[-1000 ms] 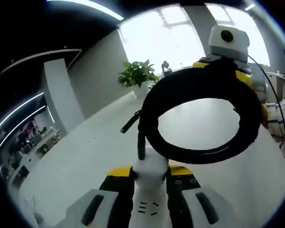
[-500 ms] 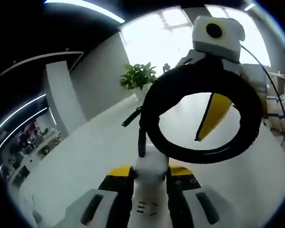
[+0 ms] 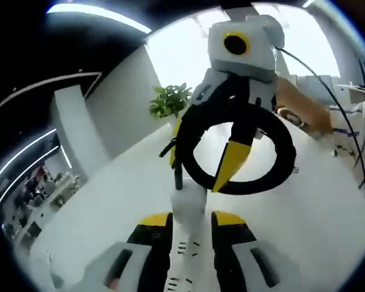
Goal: Straighten the power strip on the desk, plug the charger into it
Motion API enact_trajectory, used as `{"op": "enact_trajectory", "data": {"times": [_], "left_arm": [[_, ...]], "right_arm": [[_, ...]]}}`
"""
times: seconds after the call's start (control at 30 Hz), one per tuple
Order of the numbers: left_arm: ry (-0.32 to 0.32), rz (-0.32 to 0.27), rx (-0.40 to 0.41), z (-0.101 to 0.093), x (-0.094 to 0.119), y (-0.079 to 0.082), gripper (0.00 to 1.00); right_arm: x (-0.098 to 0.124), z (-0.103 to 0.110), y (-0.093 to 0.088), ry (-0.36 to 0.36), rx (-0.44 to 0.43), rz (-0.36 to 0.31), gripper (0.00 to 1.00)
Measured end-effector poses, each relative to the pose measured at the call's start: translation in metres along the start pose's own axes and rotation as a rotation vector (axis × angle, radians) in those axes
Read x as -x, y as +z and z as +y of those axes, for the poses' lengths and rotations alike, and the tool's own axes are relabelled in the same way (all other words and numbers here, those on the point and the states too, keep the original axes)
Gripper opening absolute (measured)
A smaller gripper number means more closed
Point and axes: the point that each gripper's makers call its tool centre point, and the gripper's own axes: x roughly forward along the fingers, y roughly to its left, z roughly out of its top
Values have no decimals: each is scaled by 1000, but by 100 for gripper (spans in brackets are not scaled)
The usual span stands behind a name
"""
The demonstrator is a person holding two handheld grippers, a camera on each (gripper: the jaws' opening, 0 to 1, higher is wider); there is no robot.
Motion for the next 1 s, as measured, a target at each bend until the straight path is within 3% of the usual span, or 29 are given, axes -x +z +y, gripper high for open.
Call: {"op": "enact_trajectory", "data": {"times": [0.2,0.33,0.43,0.7,0.93,1.0], "left_arm": [[32,-31,2,5,25,-4,25],[64,-59,19,12,40,-10,24],[98,-99,61,27,53,-8,24],[145,-163,133,50,65,0,24],[142,-149,141,47,59,-4,24],[138,-140,132,45,57,-4,24]], "right_arm": [[-8,4,2,54,84,89,25],[-14,4,-4,74,142,186,25],[-19,5,-5,98,144,234,25],[-23,10,-7,159,218,295,24],[-23,11,-7,230,266,311,23],[-24,10,-7,246,244,313,23]]}}
